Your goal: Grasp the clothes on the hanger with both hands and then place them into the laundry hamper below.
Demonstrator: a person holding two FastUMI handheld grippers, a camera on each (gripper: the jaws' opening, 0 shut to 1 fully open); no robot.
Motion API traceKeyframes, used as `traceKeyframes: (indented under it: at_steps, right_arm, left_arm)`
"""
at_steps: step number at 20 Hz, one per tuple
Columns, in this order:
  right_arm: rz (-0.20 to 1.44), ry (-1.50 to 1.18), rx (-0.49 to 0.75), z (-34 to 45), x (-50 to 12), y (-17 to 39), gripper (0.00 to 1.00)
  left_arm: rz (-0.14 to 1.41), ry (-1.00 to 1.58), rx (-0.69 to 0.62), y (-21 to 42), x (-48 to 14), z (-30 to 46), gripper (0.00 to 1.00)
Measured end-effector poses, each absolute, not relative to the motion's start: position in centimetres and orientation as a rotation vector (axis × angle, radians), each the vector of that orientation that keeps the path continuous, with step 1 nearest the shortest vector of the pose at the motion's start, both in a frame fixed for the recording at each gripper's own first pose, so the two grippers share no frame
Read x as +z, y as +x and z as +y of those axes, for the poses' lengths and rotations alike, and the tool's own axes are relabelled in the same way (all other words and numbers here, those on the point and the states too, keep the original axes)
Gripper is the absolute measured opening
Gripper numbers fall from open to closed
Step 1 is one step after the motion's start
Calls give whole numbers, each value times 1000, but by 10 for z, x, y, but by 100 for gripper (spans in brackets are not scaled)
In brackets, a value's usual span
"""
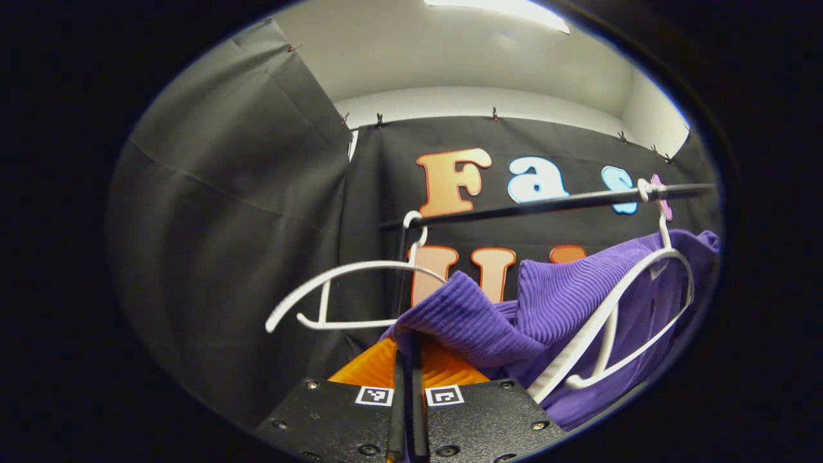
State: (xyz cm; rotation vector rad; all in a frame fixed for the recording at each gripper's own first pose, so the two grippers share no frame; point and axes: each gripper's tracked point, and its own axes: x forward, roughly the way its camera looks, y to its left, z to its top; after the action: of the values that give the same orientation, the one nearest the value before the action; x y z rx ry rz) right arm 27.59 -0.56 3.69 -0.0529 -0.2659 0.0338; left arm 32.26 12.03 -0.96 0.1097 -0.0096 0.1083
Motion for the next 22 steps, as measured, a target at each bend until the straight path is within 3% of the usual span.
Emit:
traceKeyframes:
  at_steps: [6, 17, 22]
  right_arm:
    - [-255, -73, 13, -9, 34, 284, 8]
    - [-193, -37, -154, -57, 8, 303, 8]
    - [-149, -68, -172, -73, -15, 306, 8]
  left_arm:
    - [144, 96, 62, 321, -101, 103, 5]
    - [309, 136, -48, 301, -194, 42, 5]
    - [367, 123, -84, 288, -221, 26, 5]
